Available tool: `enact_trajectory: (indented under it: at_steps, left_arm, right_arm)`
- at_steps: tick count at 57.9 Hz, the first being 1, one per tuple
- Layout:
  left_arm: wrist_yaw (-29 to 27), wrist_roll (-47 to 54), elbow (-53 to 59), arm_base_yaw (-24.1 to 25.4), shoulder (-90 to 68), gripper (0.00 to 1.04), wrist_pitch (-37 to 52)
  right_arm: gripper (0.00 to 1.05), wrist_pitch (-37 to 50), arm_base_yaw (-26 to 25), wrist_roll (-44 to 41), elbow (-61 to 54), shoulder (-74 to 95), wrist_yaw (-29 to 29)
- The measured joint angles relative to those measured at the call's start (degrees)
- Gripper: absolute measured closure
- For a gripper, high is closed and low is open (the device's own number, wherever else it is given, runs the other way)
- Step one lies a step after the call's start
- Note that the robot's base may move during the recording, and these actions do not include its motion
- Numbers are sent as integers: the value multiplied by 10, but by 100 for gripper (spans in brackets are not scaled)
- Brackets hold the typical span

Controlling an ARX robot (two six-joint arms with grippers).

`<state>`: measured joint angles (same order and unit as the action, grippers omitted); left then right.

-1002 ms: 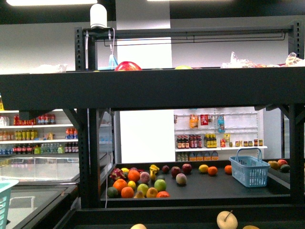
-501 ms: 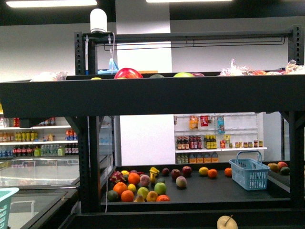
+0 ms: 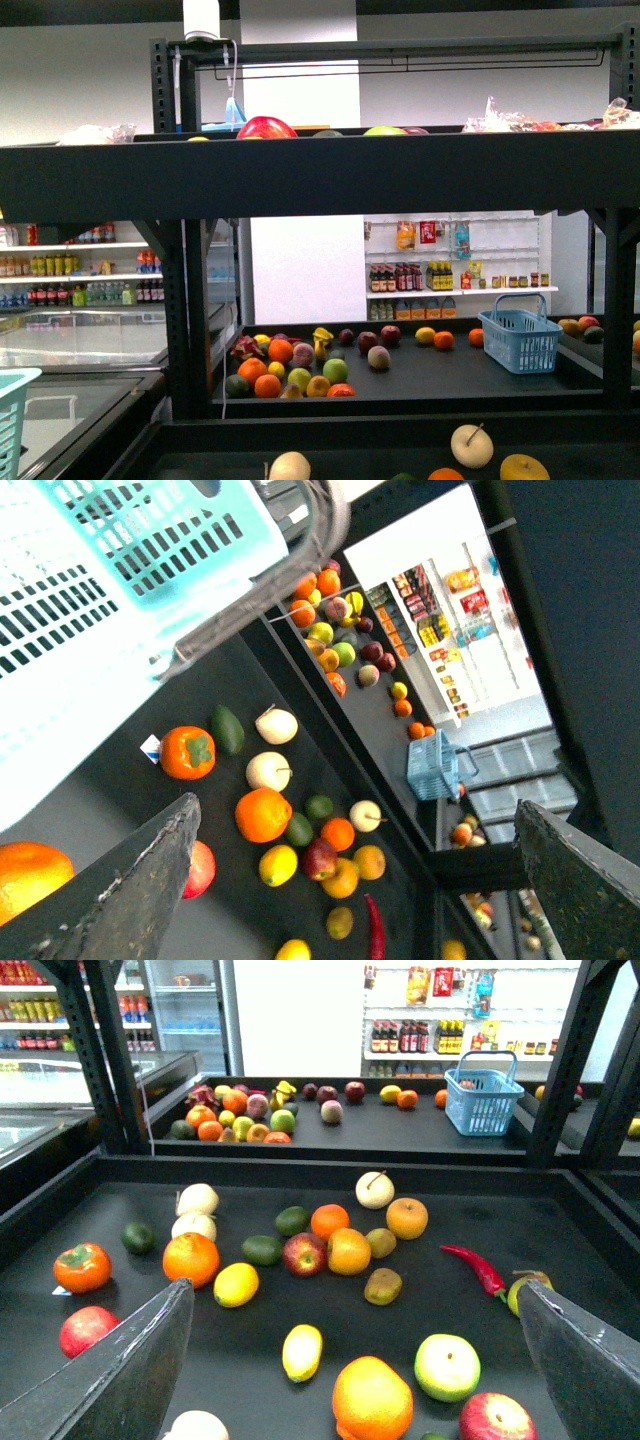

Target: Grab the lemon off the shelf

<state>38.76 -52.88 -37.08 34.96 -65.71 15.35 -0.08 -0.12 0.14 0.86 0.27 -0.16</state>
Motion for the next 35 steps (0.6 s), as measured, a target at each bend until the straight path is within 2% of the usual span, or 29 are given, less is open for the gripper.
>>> enact_trajectory:
  at_steps: [11, 35]
  left_arm:
    - [29, -57, -121, 33, -143, 8, 7]
    - [63, -117, -302, 25, -324, 8, 19]
  right_arm:
    - [7, 0, 0, 0, 0, 0, 0]
    - [7, 0, 0, 0, 0, 0, 0]
